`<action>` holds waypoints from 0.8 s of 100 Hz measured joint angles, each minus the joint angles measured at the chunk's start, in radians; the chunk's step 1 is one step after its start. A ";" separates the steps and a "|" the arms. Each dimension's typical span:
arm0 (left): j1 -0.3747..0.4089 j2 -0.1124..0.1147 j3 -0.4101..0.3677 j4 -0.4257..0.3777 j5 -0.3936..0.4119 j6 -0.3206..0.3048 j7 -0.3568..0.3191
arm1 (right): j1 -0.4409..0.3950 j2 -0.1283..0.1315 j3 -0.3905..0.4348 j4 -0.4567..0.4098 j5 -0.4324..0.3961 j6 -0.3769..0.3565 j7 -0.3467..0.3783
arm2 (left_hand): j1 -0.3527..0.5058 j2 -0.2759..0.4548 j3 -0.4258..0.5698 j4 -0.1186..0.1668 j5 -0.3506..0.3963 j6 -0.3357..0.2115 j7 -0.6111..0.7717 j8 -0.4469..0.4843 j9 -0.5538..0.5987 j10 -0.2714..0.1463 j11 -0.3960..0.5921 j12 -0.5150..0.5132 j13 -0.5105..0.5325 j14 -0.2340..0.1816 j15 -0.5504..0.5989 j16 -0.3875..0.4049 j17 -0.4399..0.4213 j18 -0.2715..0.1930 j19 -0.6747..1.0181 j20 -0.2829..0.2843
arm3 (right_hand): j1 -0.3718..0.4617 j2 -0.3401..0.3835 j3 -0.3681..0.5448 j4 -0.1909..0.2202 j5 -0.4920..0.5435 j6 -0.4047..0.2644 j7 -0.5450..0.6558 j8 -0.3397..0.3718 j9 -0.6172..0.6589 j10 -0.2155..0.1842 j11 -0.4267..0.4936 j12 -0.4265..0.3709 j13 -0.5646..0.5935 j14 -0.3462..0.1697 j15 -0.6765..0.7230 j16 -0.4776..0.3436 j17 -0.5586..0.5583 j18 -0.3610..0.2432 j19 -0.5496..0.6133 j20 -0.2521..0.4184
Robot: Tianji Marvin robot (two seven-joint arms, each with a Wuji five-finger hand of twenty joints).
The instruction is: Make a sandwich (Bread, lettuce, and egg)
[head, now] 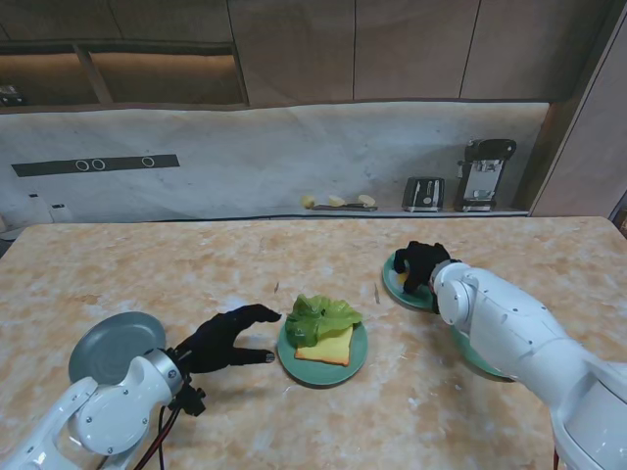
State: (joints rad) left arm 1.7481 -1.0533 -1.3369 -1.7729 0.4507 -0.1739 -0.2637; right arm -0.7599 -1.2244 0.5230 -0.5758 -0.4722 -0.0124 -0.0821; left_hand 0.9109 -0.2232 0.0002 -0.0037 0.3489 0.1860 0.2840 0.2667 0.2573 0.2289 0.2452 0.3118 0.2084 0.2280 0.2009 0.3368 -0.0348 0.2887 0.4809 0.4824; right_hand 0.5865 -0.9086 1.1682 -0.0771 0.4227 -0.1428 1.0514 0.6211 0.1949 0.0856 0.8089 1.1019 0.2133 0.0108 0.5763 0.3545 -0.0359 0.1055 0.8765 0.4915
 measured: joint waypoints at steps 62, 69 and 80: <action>0.003 0.001 -0.014 -0.002 0.010 -0.008 0.000 | 0.002 -0.039 -0.004 0.053 0.029 -0.015 -0.071 | 0.001 0.000 0.000 0.000 0.000 -0.001 0.000 0.002 -0.001 0.000 0.000 0.000 0.000 0.000 0.000 0.000 0.000 0.000 0.011 0.000 | 0.094 -0.008 0.061 -0.106 0.230 -0.051 0.218 -0.086 0.364 -0.046 0.238 0.000 0.076 -0.026 0.305 0.119 0.576 -0.137 0.546 0.069; 0.004 0.001 -0.014 -0.002 0.010 -0.008 0.001 | 0.002 -0.046 -0.002 0.062 0.029 -0.017 -0.083 | 0.001 0.000 0.000 0.000 0.000 -0.001 0.000 0.002 -0.001 0.000 0.000 0.000 0.000 0.000 0.000 0.000 0.000 0.000 0.011 0.000 | 0.104 -0.011 0.077 -0.106 0.257 -0.050 0.218 -0.095 0.406 -0.046 0.268 0.000 0.123 -0.026 0.477 0.166 0.650 -0.164 0.602 0.069; 0.005 0.001 -0.016 -0.002 0.011 -0.008 0.002 | -0.003 -0.056 0.005 0.073 0.040 -0.026 -0.092 | 0.001 0.000 0.000 0.000 0.000 -0.002 0.000 0.002 -0.001 0.000 0.000 0.000 0.000 0.000 0.000 0.000 0.000 0.000 0.011 0.000 | 0.100 -0.022 0.181 -0.106 0.306 -0.048 0.218 -0.106 0.490 -0.031 0.301 0.000 0.530 0.015 0.651 0.201 0.772 -0.130 0.668 0.072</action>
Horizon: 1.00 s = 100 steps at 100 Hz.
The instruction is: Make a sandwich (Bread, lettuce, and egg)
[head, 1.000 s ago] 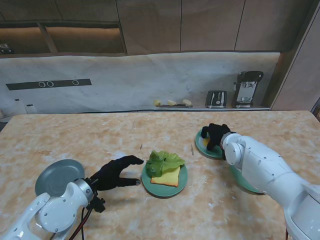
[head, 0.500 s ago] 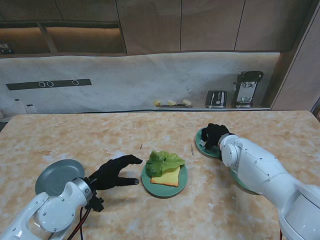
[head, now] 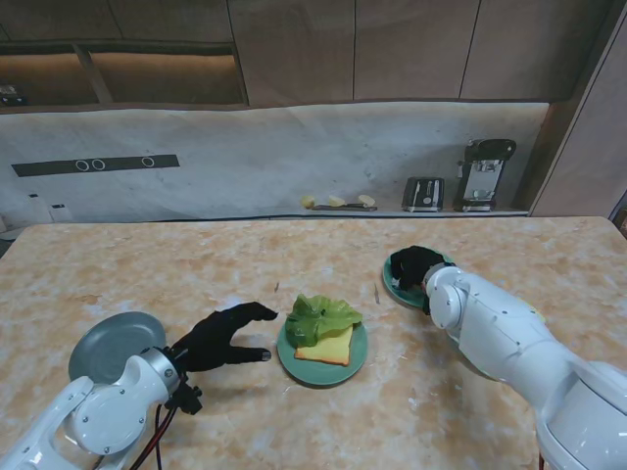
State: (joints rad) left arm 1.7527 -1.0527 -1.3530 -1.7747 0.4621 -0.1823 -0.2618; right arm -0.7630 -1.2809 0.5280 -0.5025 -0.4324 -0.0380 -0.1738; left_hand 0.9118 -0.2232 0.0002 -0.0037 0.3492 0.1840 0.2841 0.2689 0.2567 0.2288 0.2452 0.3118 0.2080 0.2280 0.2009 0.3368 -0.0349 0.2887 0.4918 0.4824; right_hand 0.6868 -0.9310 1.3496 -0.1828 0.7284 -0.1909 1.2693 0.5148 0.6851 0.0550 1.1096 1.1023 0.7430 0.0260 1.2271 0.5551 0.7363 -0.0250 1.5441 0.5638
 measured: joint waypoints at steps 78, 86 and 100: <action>0.006 0.000 -0.006 0.000 0.005 -0.013 0.016 | -0.114 0.035 0.152 -0.140 -0.031 0.027 -0.029 | 0.000 0.000 0.000 0.000 0.000 -0.008 0.000 0.000 0.000 0.000 0.000 0.000 0.000 0.000 0.000 0.000 0.000 0.000 0.005 0.000 | 0.090 -0.054 0.048 0.079 0.072 0.042 0.034 0.052 0.057 0.049 0.060 0.011 0.101 0.030 0.052 -0.029 0.124 0.044 0.038 -0.085; 0.006 -0.001 -0.006 0.001 0.005 -0.015 0.019 | -0.129 0.045 0.164 -0.166 -0.042 0.037 -0.027 | 0.000 0.000 0.000 0.000 0.000 -0.008 0.001 0.000 0.000 0.000 0.000 0.000 0.000 0.000 0.000 0.000 -0.001 0.000 0.007 0.000 | 0.090 -0.055 0.041 0.079 0.072 0.042 0.034 0.054 0.057 0.051 0.060 0.011 0.112 0.031 0.051 -0.031 0.136 0.047 0.038 -0.085; 0.008 -0.001 -0.007 0.001 0.006 -0.017 0.023 | -0.150 0.055 0.193 -0.199 -0.053 0.046 -0.021 | 0.001 0.000 0.000 0.000 0.000 -0.008 0.003 0.000 0.000 0.000 0.000 0.000 0.000 0.000 0.000 0.000 -0.001 0.000 0.009 0.000 | 0.104 -0.067 0.007 0.075 0.083 0.042 0.034 0.054 0.060 0.054 0.060 0.001 0.119 0.032 0.051 -0.042 0.145 0.049 0.038 -0.072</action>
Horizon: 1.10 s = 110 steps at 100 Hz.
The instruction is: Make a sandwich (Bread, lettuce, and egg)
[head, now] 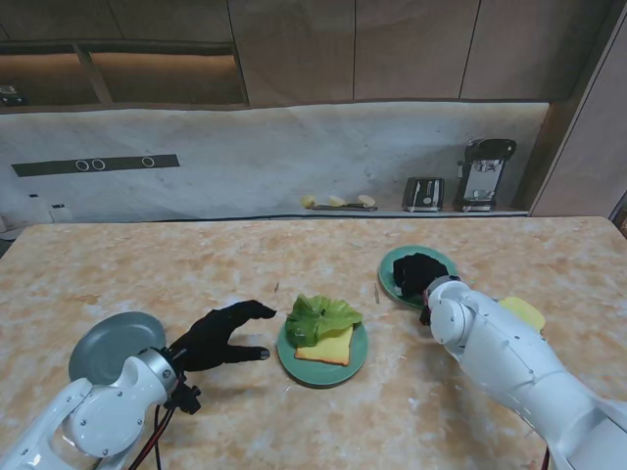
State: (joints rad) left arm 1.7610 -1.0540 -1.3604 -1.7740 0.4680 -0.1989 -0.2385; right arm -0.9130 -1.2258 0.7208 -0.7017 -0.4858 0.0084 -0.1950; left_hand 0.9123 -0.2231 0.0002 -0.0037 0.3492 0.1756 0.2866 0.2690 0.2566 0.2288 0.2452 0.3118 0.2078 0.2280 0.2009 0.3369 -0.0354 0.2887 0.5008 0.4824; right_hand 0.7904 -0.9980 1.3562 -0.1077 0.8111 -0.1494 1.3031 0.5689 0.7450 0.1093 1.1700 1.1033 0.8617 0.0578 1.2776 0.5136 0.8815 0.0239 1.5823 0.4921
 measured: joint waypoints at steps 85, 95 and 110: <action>0.017 -0.003 -0.012 -0.005 0.009 -0.008 0.020 | -0.250 0.086 0.254 -0.492 -0.043 -0.082 0.109 | 0.000 0.000 0.000 0.000 0.000 0.000 0.001 0.000 0.000 0.000 0.000 0.000 0.000 0.000 0.000 0.000 0.000 0.000 0.002 0.000 | 0.013 -0.038 -0.017 -0.012 0.030 0.023 0.000 0.000 0.018 0.009 0.000 0.000 0.019 0.012 0.000 -0.001 0.023 0.016 -0.003 0.035; 0.027 -0.004 -0.019 -0.013 0.013 -0.009 0.024 | -0.268 0.091 0.250 -0.544 -0.016 -0.095 0.141 | 0.000 0.000 0.000 0.000 0.000 0.000 0.001 0.000 0.000 0.000 0.000 0.000 0.000 0.000 0.000 0.000 0.000 0.000 0.002 0.000 | 0.013 -0.039 -0.017 -0.012 0.039 0.023 0.000 0.000 0.019 0.009 0.000 0.000 0.020 0.012 0.000 -0.001 0.023 0.016 -0.004 0.036; 0.044 -0.005 -0.031 -0.025 0.022 -0.011 0.027 | -0.274 0.093 0.221 -0.585 0.024 -0.129 0.167 | 0.000 0.000 0.000 0.000 0.000 0.000 0.002 0.000 0.000 0.000 0.000 0.000 0.000 0.000 0.000 0.000 0.000 0.000 0.002 0.000 | 0.013 -0.039 -0.017 -0.012 0.039 0.023 0.000 0.000 0.019 0.009 0.000 0.000 0.020 0.012 0.000 -0.001 0.023 0.017 -0.013 0.036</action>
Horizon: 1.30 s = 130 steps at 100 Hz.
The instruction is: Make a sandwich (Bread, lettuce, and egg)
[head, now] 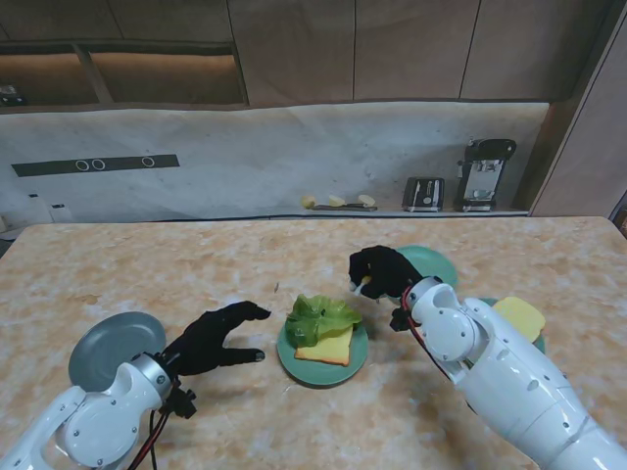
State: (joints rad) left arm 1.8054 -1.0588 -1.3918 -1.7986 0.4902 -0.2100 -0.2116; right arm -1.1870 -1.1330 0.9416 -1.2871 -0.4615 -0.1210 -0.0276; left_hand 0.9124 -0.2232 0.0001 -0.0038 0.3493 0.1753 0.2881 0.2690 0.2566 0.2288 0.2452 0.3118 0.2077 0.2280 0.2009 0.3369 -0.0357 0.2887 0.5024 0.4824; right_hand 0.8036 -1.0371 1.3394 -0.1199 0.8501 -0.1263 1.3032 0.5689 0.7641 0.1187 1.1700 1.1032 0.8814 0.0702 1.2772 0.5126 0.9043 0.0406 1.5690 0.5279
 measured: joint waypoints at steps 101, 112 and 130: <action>0.029 -0.001 -0.025 -0.015 0.001 -0.005 -0.003 | 0.125 -0.018 -0.231 0.099 0.097 -0.139 0.111 | 0.000 0.023 0.000 0.000 0.000 -0.001 0.000 0.000 0.000 0.000 0.000 0.000 0.000 0.000 0.000 0.000 0.000 0.000 0.000 0.000 | 0.000 0.035 -0.120 -0.001 -0.064 0.009 -0.026 -0.045 -0.041 -0.003 -0.084 0.000 -0.042 0.025 -0.113 0.000 -0.067 0.023 -0.100 0.071; 0.031 0.000 -0.027 -0.016 -0.001 -0.005 -0.003 | 0.138 -0.018 -0.246 0.112 0.076 -0.149 0.110 | 0.000 0.023 0.000 0.000 0.000 -0.001 0.000 0.000 0.000 0.000 0.000 0.000 0.000 0.000 0.000 0.000 0.000 0.000 0.000 0.000 | 0.000 0.042 -0.130 -0.001 -0.075 0.009 -0.039 -0.066 -0.039 -0.006 -0.090 0.000 -0.054 0.026 -0.130 0.000 -0.085 0.023 -0.101 0.082; 0.036 0.000 -0.030 -0.017 -0.004 -0.006 -0.006 | 0.157 -0.018 -0.266 0.137 0.016 -0.187 0.089 | 0.000 0.023 0.000 0.000 0.000 -0.001 0.000 0.000 0.000 0.000 0.000 0.000 0.000 0.000 0.000 0.000 0.000 0.000 0.000 0.000 | 0.000 0.042 -0.131 -0.002 -0.074 0.008 -0.047 -0.078 -0.039 -0.020 -0.102 0.000 -0.062 0.026 -0.150 0.000 -0.102 0.023 -0.107 0.093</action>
State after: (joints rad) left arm 1.8409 -1.0592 -1.4218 -1.8157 0.4858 -0.2158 -0.2172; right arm -1.0301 -1.1508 0.6757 -1.1506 -0.4454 -0.3076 0.0611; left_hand 0.9126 -0.1997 -0.0003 -0.0038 0.3493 0.1740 0.2882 0.2690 0.2566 0.2287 0.2452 0.3118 0.2077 0.2280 0.2009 0.3369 -0.0359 0.2887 0.5024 0.4824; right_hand 0.8038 -0.9947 1.2082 -0.1215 0.7759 -0.1181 1.2560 0.4904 0.7254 0.0992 1.0679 1.1029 0.8190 0.0960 1.1272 0.5124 0.8020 0.0634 1.4618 0.6205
